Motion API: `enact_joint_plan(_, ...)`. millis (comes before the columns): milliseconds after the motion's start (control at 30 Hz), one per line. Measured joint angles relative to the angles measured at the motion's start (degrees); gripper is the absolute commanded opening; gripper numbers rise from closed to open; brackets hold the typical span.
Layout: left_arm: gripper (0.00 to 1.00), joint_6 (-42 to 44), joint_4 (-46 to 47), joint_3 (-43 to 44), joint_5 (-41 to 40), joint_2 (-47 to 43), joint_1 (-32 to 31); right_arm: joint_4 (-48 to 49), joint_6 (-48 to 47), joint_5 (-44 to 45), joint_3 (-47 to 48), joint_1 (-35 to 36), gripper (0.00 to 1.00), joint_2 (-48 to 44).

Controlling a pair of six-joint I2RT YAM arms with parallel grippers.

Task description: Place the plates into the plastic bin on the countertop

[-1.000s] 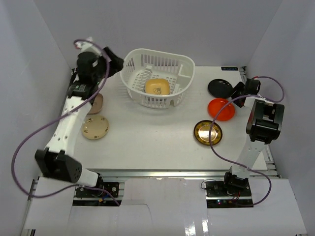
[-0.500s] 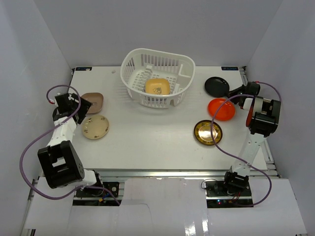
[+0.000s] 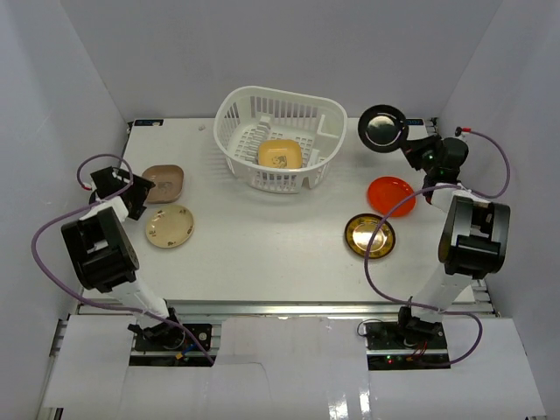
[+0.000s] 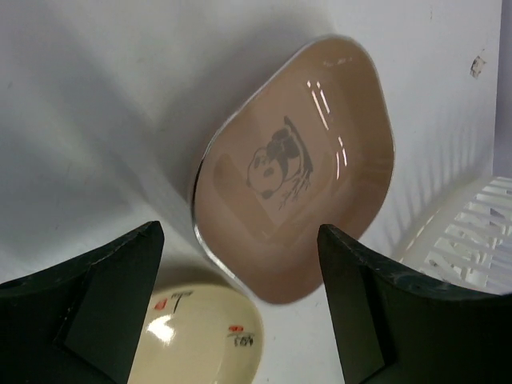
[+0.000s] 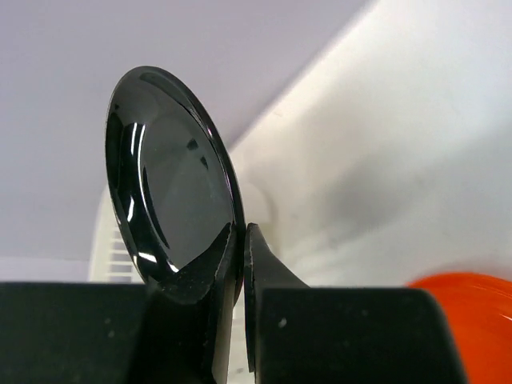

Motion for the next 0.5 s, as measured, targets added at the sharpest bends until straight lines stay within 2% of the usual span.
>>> enact_joint_plan(167,0.87,1.11,0.24,6.19,0.09,6.56,0.02,1.79,-2.47,0.72,0.04,1.44,0.08,-10.62)
enact_joint_plan(267,0.82,1.64,0.44,7.8,-0.11,8.76,0.02,-0.7,-6.62,1.97,4.57,4.2,0.08,-11.96)
enact_joint_plan(367,0.76,1.73,0.85,9.03,0.15,11.61,0.02,-4.26,-11.17,4.2,10.19,10.73,0.08,-10.8)
enact_joint_plan(400,0.67,1.86,1.25,9.53,0.74,12.2,0.02,-5.46,-12.57,4.5,12.46,13.51,0.08,-9.81)
enact_joint_plan(467,0.61,2.19,1.51,10.32,0.61,13.11,0.02,-7.69,-15.15,5.16,16.87,18.12,0.08,-7.17)
enact_joint_plan(500,0.47,2.27,1.86,10.36,0.7,13.66,0.04,-9.4,-16.09,5.33,19.17,20.02,0.08,-5.68)
